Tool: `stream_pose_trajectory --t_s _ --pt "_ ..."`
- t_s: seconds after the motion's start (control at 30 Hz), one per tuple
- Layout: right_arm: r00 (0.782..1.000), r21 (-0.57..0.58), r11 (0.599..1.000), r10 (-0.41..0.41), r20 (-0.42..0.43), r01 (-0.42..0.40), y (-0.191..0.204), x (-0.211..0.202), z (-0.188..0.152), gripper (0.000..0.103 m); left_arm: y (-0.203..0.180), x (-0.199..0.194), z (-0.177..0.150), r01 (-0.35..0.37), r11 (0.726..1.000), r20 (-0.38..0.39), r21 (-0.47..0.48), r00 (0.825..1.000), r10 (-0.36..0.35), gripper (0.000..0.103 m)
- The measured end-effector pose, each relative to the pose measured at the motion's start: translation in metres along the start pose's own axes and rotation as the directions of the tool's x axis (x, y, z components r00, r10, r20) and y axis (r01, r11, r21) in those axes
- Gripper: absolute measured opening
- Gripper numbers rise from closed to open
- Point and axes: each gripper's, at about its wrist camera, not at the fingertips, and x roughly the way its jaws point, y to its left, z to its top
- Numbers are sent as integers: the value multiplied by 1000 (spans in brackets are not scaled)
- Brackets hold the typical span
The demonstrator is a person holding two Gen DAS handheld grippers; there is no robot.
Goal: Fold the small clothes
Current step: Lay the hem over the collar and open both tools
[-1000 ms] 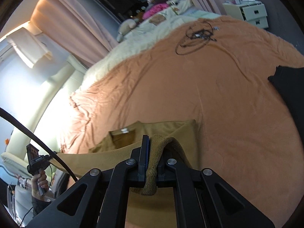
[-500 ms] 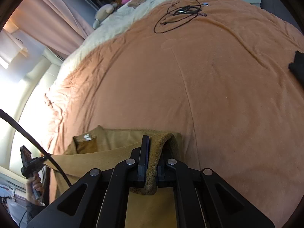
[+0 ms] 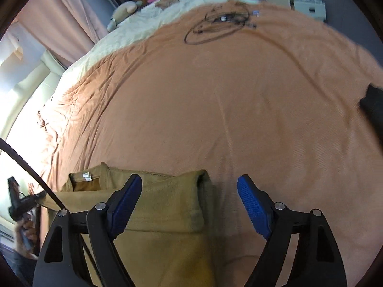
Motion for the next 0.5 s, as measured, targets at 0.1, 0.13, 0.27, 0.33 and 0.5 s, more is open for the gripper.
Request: stream_pose_trajectory --t_s 0.1,0.13,0.27,0.33,0.5 --pt "999 -48 998 -38 -29 36 6 -12 -10 81 -5 -17 -4 -60 997 52 45 997 57 61" --pt "998 -69 996 -58 -34 55 8 -14 -13 81 -6 -21 -5 -66 996 56 53 996 63 61" --pt "993 -150 984 -104 -52 96 24 -28 -25 81 -15 -27 -17 -83 989 22 121 996 81 61" --pt "990 -200 973 -131 -56 118 35 -34 -30 81 -25 -25 -27 -105 978 -1 181 994 107 61" --pt "978 -312 935 -199 -69 169 70 -39 -37 81 -48 -19 -52 -124 946 -35 300 989 141 61"
